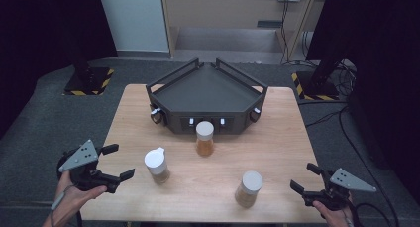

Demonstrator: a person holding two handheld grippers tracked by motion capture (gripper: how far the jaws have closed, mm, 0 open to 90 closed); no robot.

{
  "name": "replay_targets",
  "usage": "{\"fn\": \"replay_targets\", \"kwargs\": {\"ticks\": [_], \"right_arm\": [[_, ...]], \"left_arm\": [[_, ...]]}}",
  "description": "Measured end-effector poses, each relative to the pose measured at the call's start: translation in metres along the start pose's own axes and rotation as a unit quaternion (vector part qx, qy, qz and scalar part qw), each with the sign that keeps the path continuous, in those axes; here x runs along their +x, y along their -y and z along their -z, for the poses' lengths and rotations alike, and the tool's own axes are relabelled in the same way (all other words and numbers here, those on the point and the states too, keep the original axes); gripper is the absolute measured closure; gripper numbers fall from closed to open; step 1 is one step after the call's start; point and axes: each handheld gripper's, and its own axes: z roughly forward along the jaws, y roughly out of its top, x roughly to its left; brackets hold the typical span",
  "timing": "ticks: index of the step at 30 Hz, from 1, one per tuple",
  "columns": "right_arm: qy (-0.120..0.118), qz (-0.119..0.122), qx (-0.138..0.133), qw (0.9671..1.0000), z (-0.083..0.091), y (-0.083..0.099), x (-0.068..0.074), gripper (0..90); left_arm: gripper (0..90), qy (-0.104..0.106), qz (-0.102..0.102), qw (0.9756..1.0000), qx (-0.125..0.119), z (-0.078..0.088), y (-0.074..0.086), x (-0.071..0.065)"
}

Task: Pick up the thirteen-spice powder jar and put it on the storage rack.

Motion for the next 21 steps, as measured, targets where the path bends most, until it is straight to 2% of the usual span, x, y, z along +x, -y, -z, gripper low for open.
{"fn": "replay_targets", "kwargs": {"ticks": [8,15,21], "right_arm": [[-0.001,0.0,0.002,1.0,0.0,0.0,0.0,5.0],[-0.001,0.001,0.002,1.0,0.0,0.0,0.0,5.1],[-0.002,0.0,0.002,1.0,-0.001,0.0,0.0,5.3]], "left_arm": [[0.8,0.007,-0.003,0.9998,0.019,-0.015,-0.009,0.005],[1.1,0.016,0.0,0.9991,0.038,-0.033,-0.009,0.009],[1.5,0.019,0.002,0.9988,0.045,-0.045,-0.007,0.01]]}}
